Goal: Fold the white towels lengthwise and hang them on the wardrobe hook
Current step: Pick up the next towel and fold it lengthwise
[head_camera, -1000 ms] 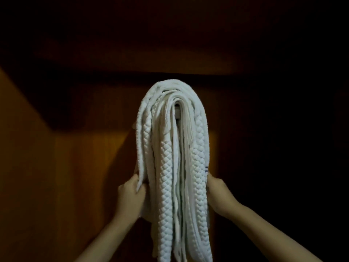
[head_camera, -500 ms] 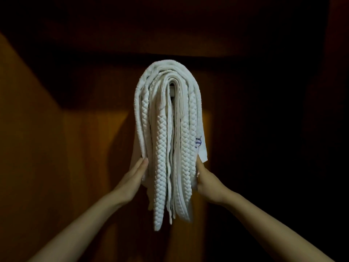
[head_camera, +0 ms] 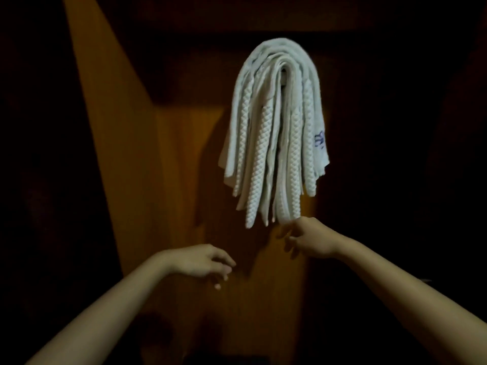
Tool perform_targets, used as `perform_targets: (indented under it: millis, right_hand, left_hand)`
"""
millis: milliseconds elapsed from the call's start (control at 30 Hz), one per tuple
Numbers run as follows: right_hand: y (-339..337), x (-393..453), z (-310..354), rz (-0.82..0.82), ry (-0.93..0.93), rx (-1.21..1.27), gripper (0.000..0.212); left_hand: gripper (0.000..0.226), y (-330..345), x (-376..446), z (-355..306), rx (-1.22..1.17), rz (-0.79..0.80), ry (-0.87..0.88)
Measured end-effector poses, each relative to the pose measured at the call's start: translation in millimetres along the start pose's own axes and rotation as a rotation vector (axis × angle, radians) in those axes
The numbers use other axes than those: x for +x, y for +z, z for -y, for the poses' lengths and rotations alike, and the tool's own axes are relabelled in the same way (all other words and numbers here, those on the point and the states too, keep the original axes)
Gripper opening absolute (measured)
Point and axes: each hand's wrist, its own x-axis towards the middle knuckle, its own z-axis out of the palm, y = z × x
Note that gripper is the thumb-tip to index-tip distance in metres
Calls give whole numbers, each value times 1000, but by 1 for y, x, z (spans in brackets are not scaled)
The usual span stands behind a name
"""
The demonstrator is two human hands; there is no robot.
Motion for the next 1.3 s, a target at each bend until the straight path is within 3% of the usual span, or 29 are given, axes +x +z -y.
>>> perform_targets:
  millis: [167,333,567,1067,1300]
  right_hand:
    - [74,-23,22,219,-28,-35,28]
    - [159,-36,52,429,-86,-25,24]
    - [291,-50,138,708,-304,-118,19]
    - [559,-160,356,1199,-641,-162,23]
    - [666,-215,434,1313,-685,-277,25]
  left_hand:
    - [39,56,-68,46,46,60,-87]
    - [43,116,-138,111,-86,105,-295]
    - [41,197,-246,213,-274,-34,-527]
    - [40,334,-505,343,-721,-415,-892]
    - [40,386,-601,408,-779,-522,-1028]
